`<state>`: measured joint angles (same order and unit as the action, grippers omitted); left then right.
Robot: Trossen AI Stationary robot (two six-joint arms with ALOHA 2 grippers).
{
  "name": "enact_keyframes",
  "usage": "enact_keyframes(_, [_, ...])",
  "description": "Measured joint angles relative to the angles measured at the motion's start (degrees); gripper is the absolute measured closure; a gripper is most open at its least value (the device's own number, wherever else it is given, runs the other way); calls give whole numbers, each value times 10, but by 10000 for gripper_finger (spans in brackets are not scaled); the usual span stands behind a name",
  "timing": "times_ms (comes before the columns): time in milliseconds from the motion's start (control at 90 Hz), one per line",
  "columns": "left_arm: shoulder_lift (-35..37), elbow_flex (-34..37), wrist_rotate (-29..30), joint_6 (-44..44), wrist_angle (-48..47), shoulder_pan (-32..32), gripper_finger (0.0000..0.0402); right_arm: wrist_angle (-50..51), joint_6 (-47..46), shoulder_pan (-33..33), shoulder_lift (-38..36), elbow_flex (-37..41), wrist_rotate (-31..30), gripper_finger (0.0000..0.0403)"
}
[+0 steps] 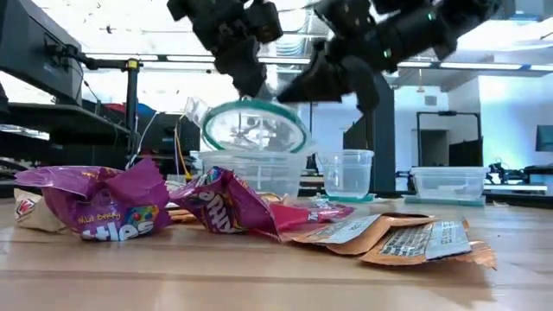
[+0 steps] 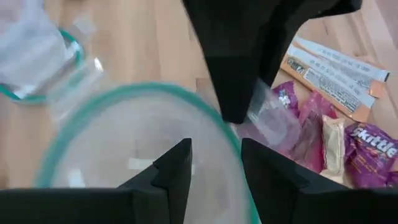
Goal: Sort candy
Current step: Remove the big round transparent bin's lid
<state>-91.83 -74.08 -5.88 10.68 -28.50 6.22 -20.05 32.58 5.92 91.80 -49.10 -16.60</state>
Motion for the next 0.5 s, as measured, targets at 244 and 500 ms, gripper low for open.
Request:
enact_keyframes(244, [1, -110, 133, 31, -123, -21, 274, 74, -12, -34, -23, -64, -1, 396])
enact_keyframes(500, [73, -126, 323, 15, -205, -21, 274, 80, -73, -128, -23, -118, 4, 397])
